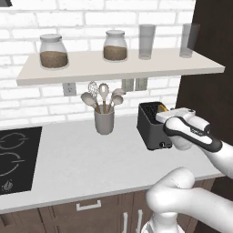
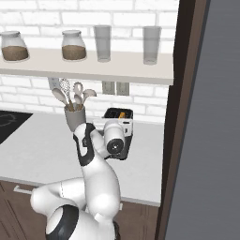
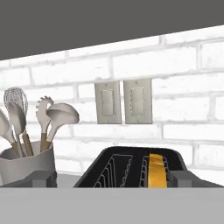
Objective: Start the toaster. Once the lever pops up, take the bread to the plate on the dining counter.
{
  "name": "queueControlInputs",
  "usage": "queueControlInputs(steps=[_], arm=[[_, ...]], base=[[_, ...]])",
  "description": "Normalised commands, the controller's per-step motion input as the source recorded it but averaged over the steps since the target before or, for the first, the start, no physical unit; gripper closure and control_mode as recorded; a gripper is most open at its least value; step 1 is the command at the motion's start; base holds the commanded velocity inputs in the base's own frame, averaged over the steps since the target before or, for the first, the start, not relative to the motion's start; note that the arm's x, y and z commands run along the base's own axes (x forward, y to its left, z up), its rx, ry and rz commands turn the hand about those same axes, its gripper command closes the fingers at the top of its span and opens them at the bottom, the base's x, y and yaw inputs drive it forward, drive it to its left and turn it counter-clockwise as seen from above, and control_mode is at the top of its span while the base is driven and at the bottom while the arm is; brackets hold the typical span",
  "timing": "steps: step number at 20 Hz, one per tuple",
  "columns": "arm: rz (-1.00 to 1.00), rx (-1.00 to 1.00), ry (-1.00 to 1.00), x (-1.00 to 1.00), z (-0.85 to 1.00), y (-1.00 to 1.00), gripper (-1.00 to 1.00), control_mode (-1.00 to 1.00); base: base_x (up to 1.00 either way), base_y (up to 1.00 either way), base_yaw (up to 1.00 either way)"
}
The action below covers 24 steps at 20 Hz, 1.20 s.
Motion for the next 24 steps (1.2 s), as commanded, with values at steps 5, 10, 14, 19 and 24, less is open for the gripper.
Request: queueControlInputs(steps=[5,10,14,19,24], arm=[[0.00,0.00,0.00,0.04,0.00,0.00,-1.00,-1.00],[-0.02,0.00,0.01,0.00,0.00,-0.25,-1.00,-1.00],[-0.08,0.00,0.05,0.00,0.00,-0.23,-1.00,-1.00],[-0.09,0.00,0.10,0.08,0.00,0.00,-1.00,-1.00],[-0.07,0.00,0.08,0.03,0.00,0.00,-1.00,-1.00]], base=[[0.00,0.00,0.00],[0.00,0.00,0.00],[0.00,0.00,0.00],[0.00,0.00,0.00],[0.00,0.00,0.00]])
